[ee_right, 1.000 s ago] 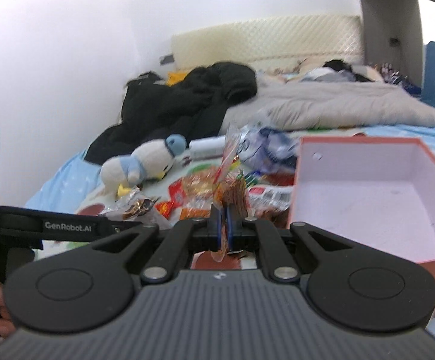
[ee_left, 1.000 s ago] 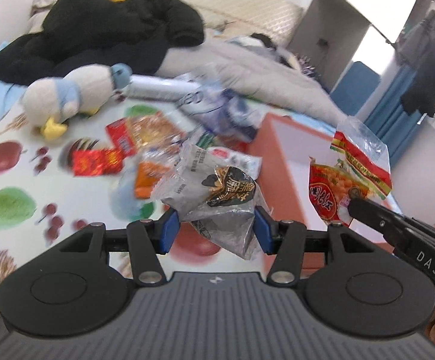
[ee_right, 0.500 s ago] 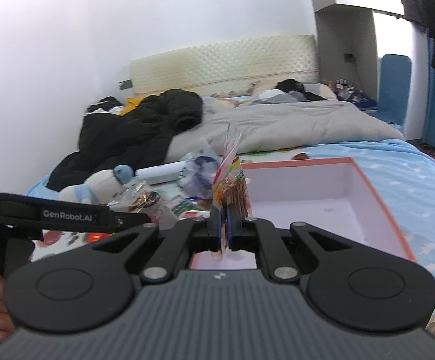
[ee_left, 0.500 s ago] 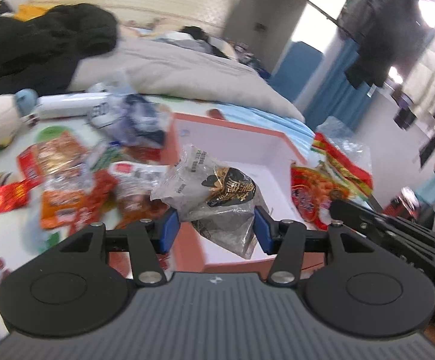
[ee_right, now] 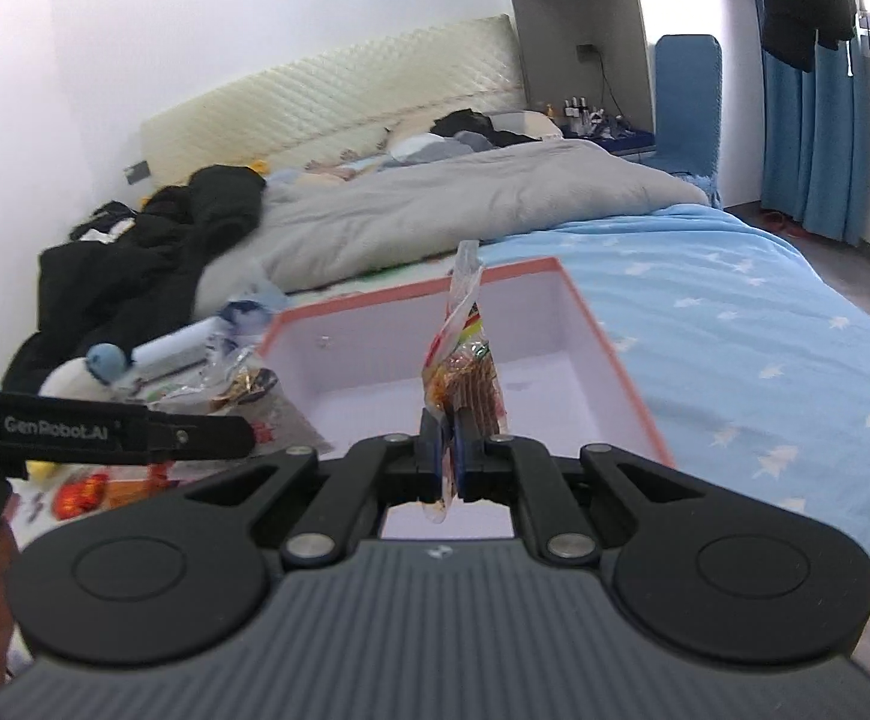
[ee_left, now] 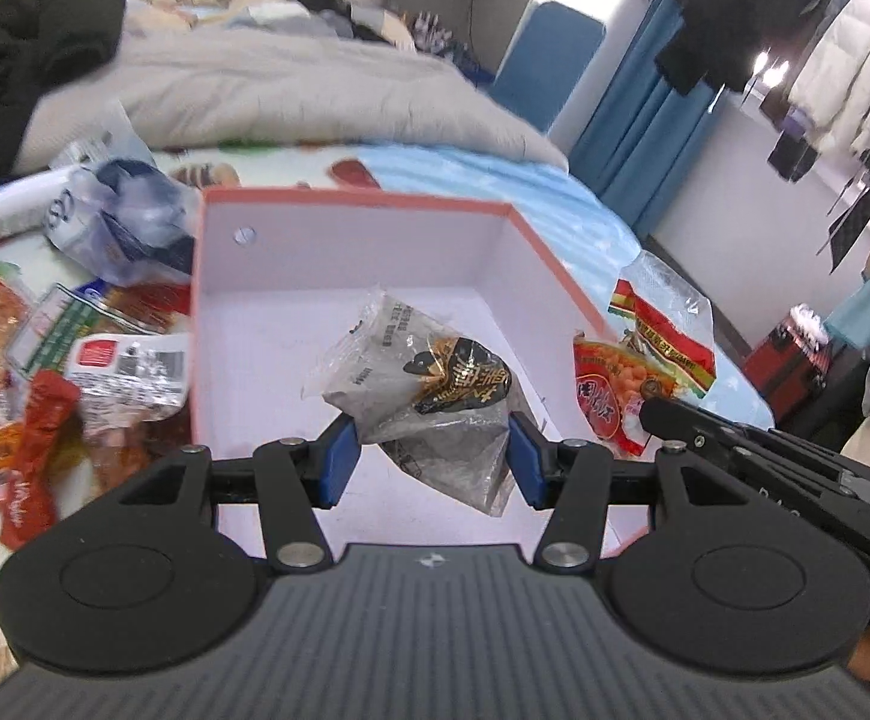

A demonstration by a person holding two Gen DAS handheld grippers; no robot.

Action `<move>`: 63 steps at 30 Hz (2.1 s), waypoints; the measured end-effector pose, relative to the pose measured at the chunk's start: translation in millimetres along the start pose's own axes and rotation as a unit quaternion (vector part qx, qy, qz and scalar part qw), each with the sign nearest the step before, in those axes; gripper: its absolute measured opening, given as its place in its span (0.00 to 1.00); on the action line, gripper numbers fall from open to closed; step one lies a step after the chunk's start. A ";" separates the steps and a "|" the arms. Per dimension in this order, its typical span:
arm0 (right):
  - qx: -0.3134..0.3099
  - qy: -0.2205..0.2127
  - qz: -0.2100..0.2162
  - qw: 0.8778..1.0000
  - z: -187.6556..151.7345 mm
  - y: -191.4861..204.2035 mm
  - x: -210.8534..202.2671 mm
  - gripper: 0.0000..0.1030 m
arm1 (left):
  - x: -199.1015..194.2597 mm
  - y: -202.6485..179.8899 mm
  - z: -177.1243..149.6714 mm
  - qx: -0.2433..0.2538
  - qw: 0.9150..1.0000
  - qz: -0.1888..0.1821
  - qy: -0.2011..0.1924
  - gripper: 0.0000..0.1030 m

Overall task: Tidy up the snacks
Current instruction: 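Carry both snacks over the pink box and open both tools to drop them, then withdraw both tools from the box back toward the snack pile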

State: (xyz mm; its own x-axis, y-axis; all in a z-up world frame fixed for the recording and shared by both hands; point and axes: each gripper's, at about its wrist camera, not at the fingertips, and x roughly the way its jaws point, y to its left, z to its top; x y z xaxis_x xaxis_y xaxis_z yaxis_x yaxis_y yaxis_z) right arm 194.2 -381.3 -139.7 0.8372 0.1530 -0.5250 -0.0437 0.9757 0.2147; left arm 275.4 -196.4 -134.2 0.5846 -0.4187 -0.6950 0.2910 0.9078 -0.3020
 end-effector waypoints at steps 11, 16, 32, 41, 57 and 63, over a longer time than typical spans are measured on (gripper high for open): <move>0.016 0.069 0.009 0.997 -10.0 -35.7 59.3 0.08 | 64.3 11.3 8.2 -0.019 0.998 0.028 0.052 0.57; 0.018 0.080 0.011 0.997 -11.9 -39.9 66.6 0.10 | 53.7 14.0 9.5 -0.006 0.999 0.029 0.038 0.75; 0.037 0.040 0.001 0.999 -14.5 -14.8 10.9 0.54 | -51.6 3.8 -15.5 0.031 0.998 0.028 -0.054 0.81; 0.024 0.000 0.020 0.999 -18.5 19.1 -40.1 0.54 | -109.9 6.8 -42.4 0.020 0.995 0.037 -0.093 0.81; -0.026 -0.017 0.073 0.997 -29.0 81.6 -89.7 0.54 | -190.2 26.4 -84.0 -0.015 0.989 0.063 -0.130 0.81; -0.042 0.000 0.083 0.996 -42.2 98.0 -95.6 0.54 | -212.2 37.3 -105.4 -0.027 0.987 0.084 -0.134 0.81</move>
State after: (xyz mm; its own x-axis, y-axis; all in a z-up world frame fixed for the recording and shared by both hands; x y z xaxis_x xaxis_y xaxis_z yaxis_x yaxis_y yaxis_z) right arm 86.8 -293.7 -103.2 0.8153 0.3128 -0.4873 -0.2261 0.9467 0.2293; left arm 82.4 -71.0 -66.7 0.8029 -0.2470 -0.5426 0.1360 0.9620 -0.2366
